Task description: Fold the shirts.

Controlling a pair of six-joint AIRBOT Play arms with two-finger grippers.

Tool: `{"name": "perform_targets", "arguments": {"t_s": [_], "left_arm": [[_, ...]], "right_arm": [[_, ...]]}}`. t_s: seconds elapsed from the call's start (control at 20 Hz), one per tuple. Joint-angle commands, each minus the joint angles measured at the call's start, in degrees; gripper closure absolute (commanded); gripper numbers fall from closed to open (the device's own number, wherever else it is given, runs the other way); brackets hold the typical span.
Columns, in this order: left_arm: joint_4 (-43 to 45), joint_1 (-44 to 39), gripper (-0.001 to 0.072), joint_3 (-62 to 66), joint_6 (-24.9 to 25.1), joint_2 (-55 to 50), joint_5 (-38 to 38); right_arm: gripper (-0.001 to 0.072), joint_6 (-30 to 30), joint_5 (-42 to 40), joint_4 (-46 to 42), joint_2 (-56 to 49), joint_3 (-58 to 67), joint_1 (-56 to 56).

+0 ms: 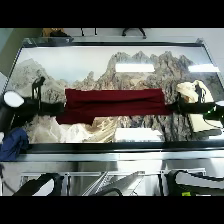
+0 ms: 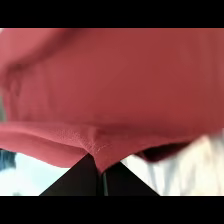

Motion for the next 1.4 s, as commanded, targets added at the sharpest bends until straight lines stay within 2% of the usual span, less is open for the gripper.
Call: {"name": "perform_targets", "arguments": {"t_s": [0.0,0.2,0.35,0.6,0.85,0.9,0.95,1.0,1.05,1.15,1.25,1.35], "left_arm": [[-0.2,-0.5,0.0688,11.9,1.4,-11.6,1.5],[-0.1,-0.5,0.0688,21.6,4.7,-23.6,5.7],[-0.2,-0.5,0.0688,29.0,5.1,-32.3,6.8],[-0.2,-1.3,0.0688,39.7,5.1,-44.2,3.6],[-0.2,-2.0,0.0686,48.0,4.4,-50.6,-1.4],[-0.1,-1.9,0.0684,48.4,3.7,-50.7,-1.8],[-0.1,-1.9,0.0557,49.2,3.5,-50.7,-2.6],[-0.1,-1.6,0.0127,50.2,3.0,-50.7,-3.4],[-0.2,-1.4,0.0019,51.7,1.2,-50.7,-4.6],[-0.2,-1.2,0.0019,55.6,0.4,-50.6,-8.0],[-0.2,-1.2,0.0019,57.3,-0.1,-49.3,-9.5],[-0.2,-1.4,0.0019,54.9,-0.1,-46.3,-7.7]], "right_arm": [[0.0691,-4.8,-8.3,5.3,-5.6,7.0,4.6],[0.0691,-7.0,-14.6,5.2,-18.0,13.5,10.1],[0.0691,-7.0,-16.2,5.2,-24.4,17.5,11.1],[0.0691,-7.2,-17.5,3.6,-25.4,19.1,11.2],[0.0689,-7.2,-17.4,3.5,-25.0,19.1,11.1],[0.0657,-7.2,-17.4,3.5,-24.5,19.1,11.1],[0.0610,-7.2,-17.4,3.5,-23.8,19.1,11.0],[0.0536,-8.3,-17.5,3.5,-22.8,19.1,10.8],[0.0507,-8.7,-17.5,3.5,-21.7,19.1,10.4],[0.0256,-8.7,-17.6,3.1,-19.4,19.1,8.7],[0.0230,-8.7,-17.9,2.1,-18.5,19.2,6.0],[0.0005,-8.6,-17.7,-0.2,-18.9,19.2,3.6]]}}
